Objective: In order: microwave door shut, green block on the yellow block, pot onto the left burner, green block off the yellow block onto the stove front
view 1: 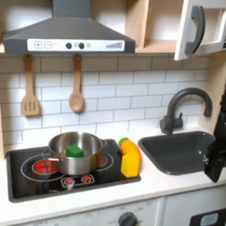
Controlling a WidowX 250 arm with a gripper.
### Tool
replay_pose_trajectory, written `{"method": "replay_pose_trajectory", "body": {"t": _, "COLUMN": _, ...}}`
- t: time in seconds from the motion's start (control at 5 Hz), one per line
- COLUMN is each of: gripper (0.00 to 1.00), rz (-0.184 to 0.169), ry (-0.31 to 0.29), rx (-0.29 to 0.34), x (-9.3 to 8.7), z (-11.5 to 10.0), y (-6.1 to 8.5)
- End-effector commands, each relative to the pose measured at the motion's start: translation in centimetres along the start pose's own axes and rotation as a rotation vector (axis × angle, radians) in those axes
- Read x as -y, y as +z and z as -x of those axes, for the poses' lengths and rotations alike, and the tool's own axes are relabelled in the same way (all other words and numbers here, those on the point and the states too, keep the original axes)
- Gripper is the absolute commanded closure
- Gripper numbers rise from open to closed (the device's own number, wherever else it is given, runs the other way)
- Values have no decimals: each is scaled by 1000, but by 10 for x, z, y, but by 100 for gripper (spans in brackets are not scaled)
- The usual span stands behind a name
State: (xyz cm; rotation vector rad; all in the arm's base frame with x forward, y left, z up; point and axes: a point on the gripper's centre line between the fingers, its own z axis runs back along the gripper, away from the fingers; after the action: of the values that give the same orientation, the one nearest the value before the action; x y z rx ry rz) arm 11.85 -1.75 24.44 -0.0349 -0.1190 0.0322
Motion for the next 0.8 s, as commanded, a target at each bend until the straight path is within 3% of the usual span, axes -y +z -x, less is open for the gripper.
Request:
{"method": "replay_pose_trajectory", "body": {"t": 0.0, "gripper": 0, "rz": 0, "ry": 0, "rx": 2, "x": 0, "z": 0, "y": 0}}
{"method": "replay_pose_trajectory", "body": {"t": 0.2, "gripper": 0, "rz": -5, "ry": 11, "rx": 1, "x": -2, "z": -1, "y": -4}}
{"method": "replay_pose_trajectory", "body": {"t": 0.6, "gripper": 0, "rz": 20, "ry": 22, "rx": 50, "x": 2, "z": -23, "y": -9}}
